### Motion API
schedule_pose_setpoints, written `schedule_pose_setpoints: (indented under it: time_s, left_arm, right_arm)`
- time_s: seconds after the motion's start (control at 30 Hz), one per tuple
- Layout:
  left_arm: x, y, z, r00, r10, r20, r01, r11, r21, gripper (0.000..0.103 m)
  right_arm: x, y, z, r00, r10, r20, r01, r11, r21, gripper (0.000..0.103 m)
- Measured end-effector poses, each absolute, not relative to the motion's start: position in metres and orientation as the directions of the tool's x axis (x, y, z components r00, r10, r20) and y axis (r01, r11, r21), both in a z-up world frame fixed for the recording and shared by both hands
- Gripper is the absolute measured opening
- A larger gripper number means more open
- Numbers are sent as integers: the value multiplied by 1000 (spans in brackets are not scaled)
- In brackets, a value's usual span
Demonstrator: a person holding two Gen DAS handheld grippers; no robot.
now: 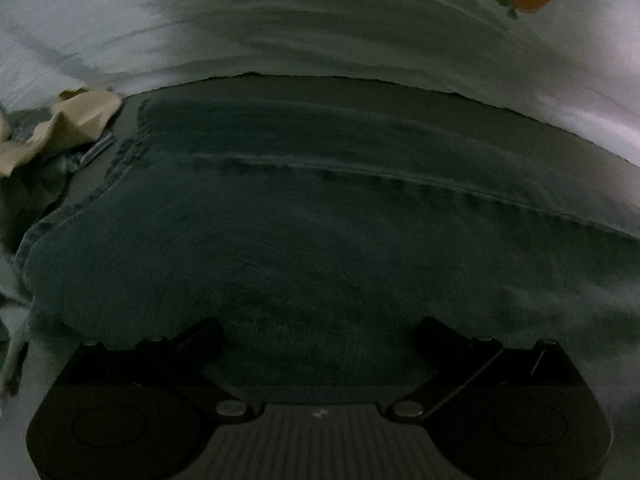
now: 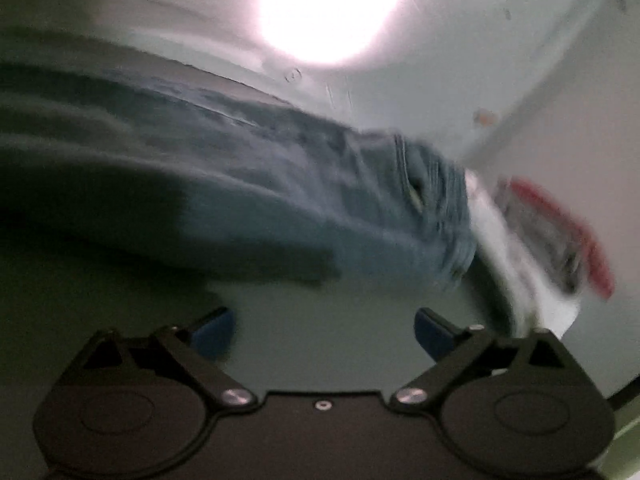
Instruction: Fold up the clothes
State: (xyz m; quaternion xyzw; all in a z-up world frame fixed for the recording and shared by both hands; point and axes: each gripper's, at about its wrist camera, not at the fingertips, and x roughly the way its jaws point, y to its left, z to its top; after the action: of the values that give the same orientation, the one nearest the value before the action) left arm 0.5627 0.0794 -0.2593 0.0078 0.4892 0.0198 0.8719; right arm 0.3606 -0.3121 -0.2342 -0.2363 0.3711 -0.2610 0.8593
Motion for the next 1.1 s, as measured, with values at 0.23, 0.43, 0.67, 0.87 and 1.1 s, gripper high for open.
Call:
schedule_pose_setpoints:
  time_s: [0.23,0.43,0.67,0.87,1.1]
  left_arm:
    - [562,88,-260,534,-3,-846,42,999,23,103]
    - [566,92,-261,531,-39,-847,94,996,12,103]
    - [561,92,-264,555,-40,-831,91,996,13,103]
    - [561,90,-264,553,-38,-832,88,996,13,103]
    - [562,91,-264,553,-35,-833,84,996,14,103]
  right_arm:
    - [381,-285,-233,670,-564,-483,184,756,-628,98]
    - [387,-257,-234,693,-554,-461,151,737,-659,98]
    - [387,-256,-200,750,-549,-368,276,766,-581,99]
    - [408,-262,-199,744,-549,-381,303,785,-540,100]
    - [422,-271,-235,651,-612,-448,268,738,-619,101]
